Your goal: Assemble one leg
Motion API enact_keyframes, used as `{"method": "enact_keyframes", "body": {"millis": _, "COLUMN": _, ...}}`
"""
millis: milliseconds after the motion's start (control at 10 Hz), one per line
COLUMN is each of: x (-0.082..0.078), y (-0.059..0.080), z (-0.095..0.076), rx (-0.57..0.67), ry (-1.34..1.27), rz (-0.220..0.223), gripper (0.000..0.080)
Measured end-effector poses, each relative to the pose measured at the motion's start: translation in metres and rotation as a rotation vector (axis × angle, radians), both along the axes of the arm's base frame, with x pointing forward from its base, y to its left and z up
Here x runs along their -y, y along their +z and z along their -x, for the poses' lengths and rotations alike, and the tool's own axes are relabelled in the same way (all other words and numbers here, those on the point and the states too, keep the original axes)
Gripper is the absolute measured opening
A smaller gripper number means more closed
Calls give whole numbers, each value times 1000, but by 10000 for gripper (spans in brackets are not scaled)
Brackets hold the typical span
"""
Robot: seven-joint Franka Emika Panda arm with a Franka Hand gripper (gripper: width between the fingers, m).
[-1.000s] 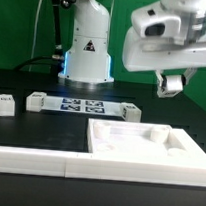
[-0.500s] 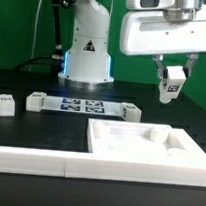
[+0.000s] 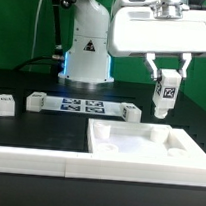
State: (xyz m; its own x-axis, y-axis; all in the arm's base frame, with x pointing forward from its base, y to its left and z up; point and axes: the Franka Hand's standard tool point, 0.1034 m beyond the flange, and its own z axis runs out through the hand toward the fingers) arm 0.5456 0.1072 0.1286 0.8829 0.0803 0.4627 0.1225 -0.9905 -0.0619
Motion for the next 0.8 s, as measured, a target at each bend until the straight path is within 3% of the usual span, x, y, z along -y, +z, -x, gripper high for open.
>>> {"method": "enact_keyframes", "body": {"millis": 100, "x": 6, "y": 3, "z": -10, "rx": 58, "ry": -14, "rz": 1, "gripper": 292}}
{"method": "enact_keyframes", "body": {"millis": 500, "x": 6, "y": -1, "z": -12, "rx": 76, "ry": -17, "rz": 1, "gripper": 294}}
{"method": "enact_keyframes", "body": {"millis": 800, "x": -6, "y": -5, "z": -52, "rx": 110, "ry": -10, "rz": -14, "gripper": 294}}
